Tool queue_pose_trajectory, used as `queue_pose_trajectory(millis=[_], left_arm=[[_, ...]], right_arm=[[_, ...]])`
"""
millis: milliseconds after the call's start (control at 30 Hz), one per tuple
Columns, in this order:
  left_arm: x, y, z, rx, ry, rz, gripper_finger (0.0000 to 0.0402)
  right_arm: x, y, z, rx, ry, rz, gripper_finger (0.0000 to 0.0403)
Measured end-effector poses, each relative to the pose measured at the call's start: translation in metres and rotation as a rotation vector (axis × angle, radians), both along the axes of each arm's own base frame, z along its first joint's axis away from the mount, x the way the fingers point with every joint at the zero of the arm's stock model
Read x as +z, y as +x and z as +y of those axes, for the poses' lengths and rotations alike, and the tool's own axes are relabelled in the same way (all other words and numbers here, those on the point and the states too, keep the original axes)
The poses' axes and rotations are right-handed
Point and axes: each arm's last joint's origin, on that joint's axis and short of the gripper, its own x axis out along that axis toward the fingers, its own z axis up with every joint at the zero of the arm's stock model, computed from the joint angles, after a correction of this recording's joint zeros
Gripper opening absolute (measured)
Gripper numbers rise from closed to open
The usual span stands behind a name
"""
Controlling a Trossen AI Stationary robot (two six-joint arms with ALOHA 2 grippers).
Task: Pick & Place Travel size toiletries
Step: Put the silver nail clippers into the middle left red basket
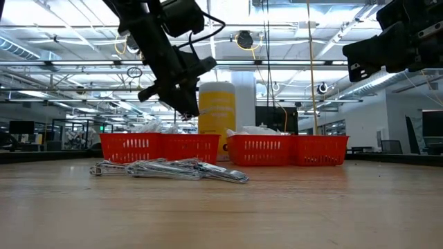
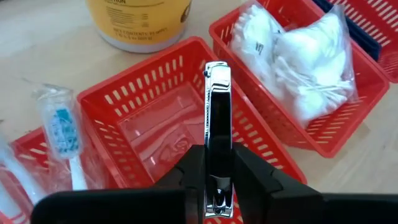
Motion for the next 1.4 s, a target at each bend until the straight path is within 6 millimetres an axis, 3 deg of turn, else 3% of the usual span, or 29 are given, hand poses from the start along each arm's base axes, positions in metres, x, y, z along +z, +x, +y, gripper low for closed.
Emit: queue_pose_trajectory(millis=[433, 767, 967, 1100, 1200, 1400], left_arm=[[0.000, -0.001, 0.004, -0.028, 0.008, 0.013, 0.0077], [0.000, -0.001, 0.005, -0.033, 0.058, 0.033, 0.0198], [0.016, -0.005, -0.002, -0.158, -0.001, -0.020, 0.0226], [0.037, -0.013, -0.025, -0.244, 0.005, -0.078, 0.0227], [0.050, -0.018, -0.054, -0.334, 0.085, -0.104, 0.0227], [0.044, -0.024, -0.119, -0.492, 0.164, -0.066, 0.0227]], right_arm=[[0.000, 0.000, 0.000, 0.000, 0.000, 0.003, 0.0000], [-0.001, 0.000, 0.000, 0.000, 0.000, 0.003, 0.0000], [0.000, 0.000, 0.000, 0.000, 0.000, 0.003, 0.0000], [0.000, 0.000, 0.000, 0.000, 0.000, 0.003, 0.0000], [0.000, 0.000, 0.000, 0.000, 0.000, 0.003, 0.0000], [0.000, 0.000, 0.000, 0.000, -0.002, 0.002, 0.0000]])
